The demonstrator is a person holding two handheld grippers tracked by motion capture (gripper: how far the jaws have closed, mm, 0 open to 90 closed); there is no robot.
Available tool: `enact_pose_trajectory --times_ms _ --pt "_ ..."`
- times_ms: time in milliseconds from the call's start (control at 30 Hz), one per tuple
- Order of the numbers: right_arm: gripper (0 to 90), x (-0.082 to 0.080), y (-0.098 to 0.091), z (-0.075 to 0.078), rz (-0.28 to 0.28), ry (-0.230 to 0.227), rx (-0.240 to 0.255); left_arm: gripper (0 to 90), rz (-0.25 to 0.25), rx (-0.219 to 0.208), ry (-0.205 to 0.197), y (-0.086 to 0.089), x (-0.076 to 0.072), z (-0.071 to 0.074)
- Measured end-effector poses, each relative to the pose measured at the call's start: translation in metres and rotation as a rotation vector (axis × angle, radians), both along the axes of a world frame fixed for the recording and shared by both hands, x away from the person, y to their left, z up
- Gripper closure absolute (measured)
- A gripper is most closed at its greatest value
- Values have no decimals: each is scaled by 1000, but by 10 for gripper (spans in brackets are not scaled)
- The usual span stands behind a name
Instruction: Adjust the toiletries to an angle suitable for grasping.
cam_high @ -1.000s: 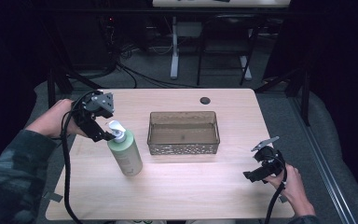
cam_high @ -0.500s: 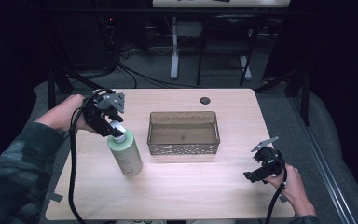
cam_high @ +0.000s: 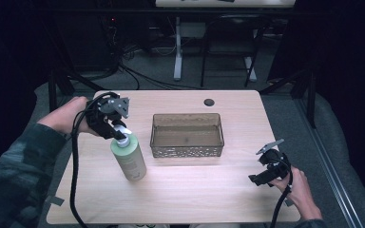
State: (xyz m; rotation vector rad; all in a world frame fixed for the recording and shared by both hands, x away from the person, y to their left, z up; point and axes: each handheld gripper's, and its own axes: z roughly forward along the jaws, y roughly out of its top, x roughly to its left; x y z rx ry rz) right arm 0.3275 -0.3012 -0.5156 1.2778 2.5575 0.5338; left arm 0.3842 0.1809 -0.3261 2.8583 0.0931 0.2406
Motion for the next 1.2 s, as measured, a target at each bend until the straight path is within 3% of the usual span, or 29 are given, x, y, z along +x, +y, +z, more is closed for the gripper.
enact_pose_trajectory --times_ms 433,600,1200 --pt "30 0 -3 0 -7 -5 -5 621 -25 22 -15 -6 -5 3" --pt "30 0 -2 0 -8 -2 -3 622 -29 7 -33 -7 -9 10" --pt "30 0 -4 0 -7 -17 -15 622 -64 32 -59 -17 -12 32"
